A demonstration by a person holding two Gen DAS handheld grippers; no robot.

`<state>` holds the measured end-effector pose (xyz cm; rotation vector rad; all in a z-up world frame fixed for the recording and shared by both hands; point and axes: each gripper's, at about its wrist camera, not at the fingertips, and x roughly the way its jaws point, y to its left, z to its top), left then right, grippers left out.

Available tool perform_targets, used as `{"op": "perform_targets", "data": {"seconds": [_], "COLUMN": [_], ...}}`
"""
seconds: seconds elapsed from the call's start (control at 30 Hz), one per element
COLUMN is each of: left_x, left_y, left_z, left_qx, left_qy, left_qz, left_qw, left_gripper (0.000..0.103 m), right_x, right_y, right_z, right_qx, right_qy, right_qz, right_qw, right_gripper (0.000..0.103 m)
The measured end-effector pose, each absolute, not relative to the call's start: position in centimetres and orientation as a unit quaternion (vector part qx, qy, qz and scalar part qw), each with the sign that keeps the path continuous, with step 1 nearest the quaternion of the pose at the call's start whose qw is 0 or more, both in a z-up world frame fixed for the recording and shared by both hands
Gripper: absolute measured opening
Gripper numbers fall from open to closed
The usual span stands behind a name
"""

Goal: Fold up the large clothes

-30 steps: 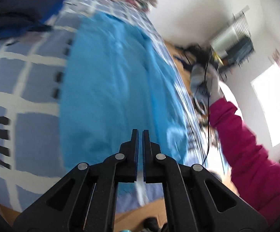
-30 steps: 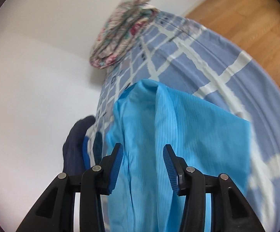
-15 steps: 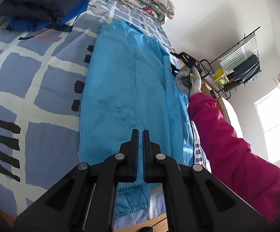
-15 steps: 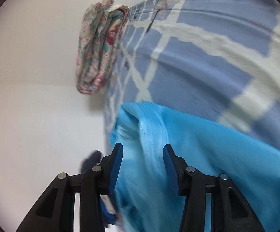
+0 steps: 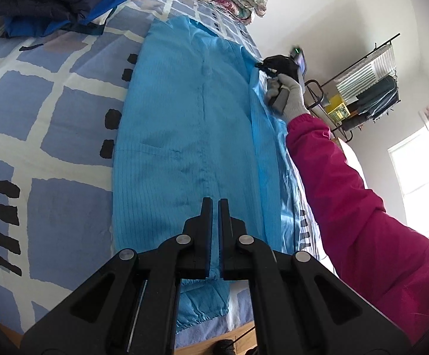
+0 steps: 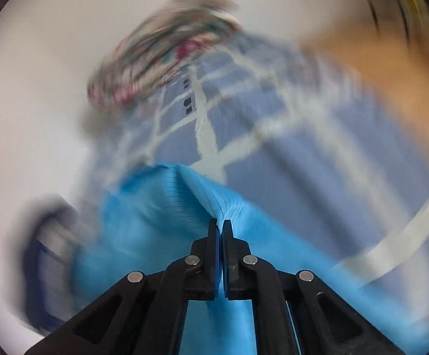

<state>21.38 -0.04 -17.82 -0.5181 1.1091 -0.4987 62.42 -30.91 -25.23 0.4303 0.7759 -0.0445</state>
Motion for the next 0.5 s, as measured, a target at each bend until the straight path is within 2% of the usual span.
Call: {"op": "perform_targets", "data": {"seconds": [0.1,0.2,0.27,0.37,0.47,0.5], "left_x": [21.4,21.5,21.4,21.3,21.2,21.2], "left_y": [0.0,0.2,0.3,0.5,0.5,0.5], "left_z": [-17.8,-18.0,-18.0,-17.7,-17.5,-17.5], "left_qx": [-0.241,-0.244,-0.245,-0.243,-0.24,-0.24], "left_qy": [0.515,0.517,0.516,0.513,0.511,0.511], "left_qz": [-0.231,-0.226,-0.224,-0.222,-0.221,-0.221], "left_qw": [0.79,0.789,0.79,0.793,0.795,0.795], "left_gripper": [0.0,0.0,0.0,0.0,0.0,0.0], "right_x": [61.8,61.1,61.2,61.0,61.4,61.5], "right_y": [-24.2,-17.4,-13.4,-9.3,-8.3,-8.5], "right_z": [-22.8,-23.4,-25.0,-27.5,-28.7,-28.8], "right_qx": [-0.051,-0.246,-0.33,-0.388,-0.367,-0.351], "right_qy": [0.352,0.316,0.312,0.316,0.35,0.366], "right_qz": [-0.088,-0.112,-0.095,-0.061,-0.03,-0.014], "right_qw": [0.931,0.909,0.886,0.864,0.861,0.862], "right_gripper": [0.0,0.0,0.0,0.0,0.0,0.009]}}
